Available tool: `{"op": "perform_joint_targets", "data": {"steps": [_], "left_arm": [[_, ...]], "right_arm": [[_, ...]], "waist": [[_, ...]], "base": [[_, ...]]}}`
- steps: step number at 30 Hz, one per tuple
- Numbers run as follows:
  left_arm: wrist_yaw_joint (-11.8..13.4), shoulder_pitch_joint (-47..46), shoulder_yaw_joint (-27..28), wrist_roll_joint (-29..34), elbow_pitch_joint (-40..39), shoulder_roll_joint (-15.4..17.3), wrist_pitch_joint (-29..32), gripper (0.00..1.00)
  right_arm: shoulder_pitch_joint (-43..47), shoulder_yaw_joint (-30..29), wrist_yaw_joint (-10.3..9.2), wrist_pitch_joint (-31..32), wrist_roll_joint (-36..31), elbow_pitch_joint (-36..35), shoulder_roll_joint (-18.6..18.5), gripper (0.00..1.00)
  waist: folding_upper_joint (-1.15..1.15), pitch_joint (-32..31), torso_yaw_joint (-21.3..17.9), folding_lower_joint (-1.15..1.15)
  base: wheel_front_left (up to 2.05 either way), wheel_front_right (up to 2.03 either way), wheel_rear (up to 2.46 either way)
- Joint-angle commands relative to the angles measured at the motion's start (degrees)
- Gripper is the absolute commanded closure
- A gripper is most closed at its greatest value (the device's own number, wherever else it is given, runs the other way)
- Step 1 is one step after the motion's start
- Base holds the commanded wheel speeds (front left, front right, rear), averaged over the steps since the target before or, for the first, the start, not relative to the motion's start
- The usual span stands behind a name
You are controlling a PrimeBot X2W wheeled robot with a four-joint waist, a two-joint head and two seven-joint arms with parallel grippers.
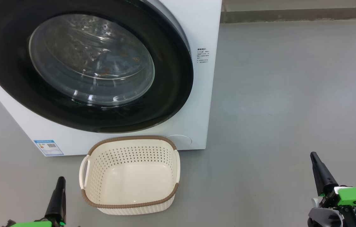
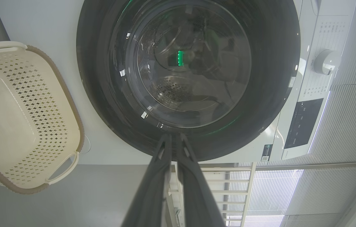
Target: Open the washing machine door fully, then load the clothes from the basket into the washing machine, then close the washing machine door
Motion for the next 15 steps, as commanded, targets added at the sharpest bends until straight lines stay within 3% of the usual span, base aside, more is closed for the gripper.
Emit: {"op": "perform_joint_targets", "data": {"steps": [1, 15], "left_arm": [[-0.13, -2.45, 1.85, -0.48, -1.55, 0.52, 0.35, 1.00], [-0.13, -2.45, 1.85, -0.48, -1.55, 0.52, 0.35, 1.00]], "right_arm": [[-2.31, 1.10, 0.11, 0.25, -0.05, -1.66, -0.52, 1.00], [-2.31, 1.10, 0.11, 0.24, -0.05, -1.66, -0.52, 1.00]], "waist": [[0.00, 0.00, 0.00, 0.00], [0.00, 0.00, 0.00, 0.00]], "base": [[0.00, 0.00, 0.00], [0.00, 0.00, 0.00]]}}
